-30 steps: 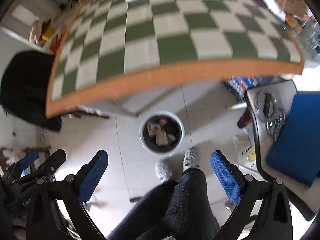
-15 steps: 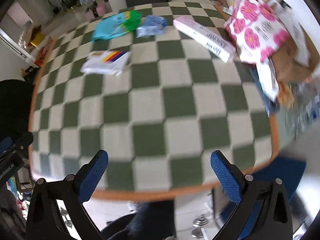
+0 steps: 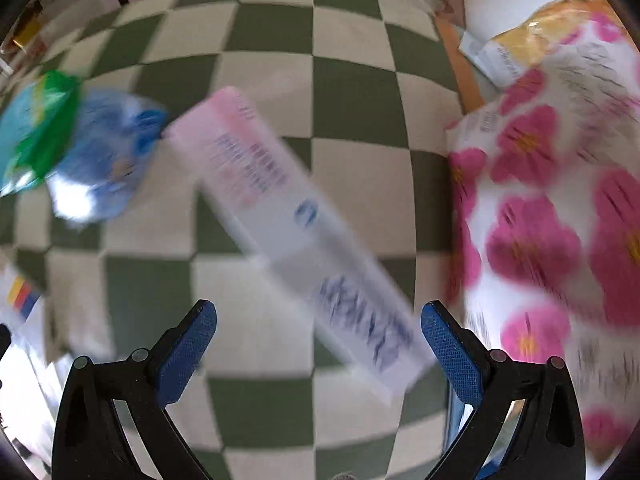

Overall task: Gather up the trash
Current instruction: 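Grasp the striped medicine box with the left tool while the right tool grasps the toothpaste box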

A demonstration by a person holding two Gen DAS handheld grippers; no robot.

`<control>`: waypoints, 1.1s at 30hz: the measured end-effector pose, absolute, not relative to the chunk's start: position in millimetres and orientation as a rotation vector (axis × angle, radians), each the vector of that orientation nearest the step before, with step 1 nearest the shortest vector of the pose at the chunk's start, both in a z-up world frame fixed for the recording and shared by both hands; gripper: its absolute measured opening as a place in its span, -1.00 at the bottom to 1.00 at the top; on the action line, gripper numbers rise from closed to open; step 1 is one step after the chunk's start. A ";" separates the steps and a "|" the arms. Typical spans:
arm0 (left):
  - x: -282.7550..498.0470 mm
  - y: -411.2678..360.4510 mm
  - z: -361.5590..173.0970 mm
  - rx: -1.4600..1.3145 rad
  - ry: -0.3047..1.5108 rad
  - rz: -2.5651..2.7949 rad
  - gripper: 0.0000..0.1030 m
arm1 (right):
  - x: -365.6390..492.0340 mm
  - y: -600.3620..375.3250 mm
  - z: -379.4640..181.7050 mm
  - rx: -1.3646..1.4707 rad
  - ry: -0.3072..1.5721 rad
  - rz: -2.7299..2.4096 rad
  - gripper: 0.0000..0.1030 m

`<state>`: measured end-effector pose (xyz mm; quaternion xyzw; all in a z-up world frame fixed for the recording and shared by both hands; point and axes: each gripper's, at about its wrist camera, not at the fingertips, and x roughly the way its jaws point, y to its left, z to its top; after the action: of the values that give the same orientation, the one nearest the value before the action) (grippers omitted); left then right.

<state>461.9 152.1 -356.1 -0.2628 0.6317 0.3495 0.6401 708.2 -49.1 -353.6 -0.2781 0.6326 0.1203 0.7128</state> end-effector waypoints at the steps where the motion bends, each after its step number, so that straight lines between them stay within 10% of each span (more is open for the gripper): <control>1: 462.8 156.0 -359.2 -0.623 1.444 0.799 1.00 | 718.5 -47.5 -362.6 -0.615 1.426 0.269 1.00; 9: 445.1 178.3 -375.9 -0.897 1.424 0.817 0.98 | 720.7 -44.7 -375.2 -0.366 1.580 0.347 0.18; 18: 438.6 209.0 -396.4 -1.248 1.352 0.938 0.96 | 687.7 -31.4 -395.8 -0.280 1.589 0.275 0.17; 21: 441.9 200.5 -392.1 -1.107 1.418 0.916 0.66 | 679.1 -29.4 -398.1 -0.321 1.569 0.269 -0.03; 33: 392.1 141.6 -391.1 -0.664 1.590 0.621 0.68 | 593.3 -71.7 -414.6 -0.422 1.687 0.405 0.02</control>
<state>392.1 141.6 -391.1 -0.2874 0.6885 0.2688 0.6092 593.3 -71.7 -414.6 -0.1841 0.7357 0.1768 0.6273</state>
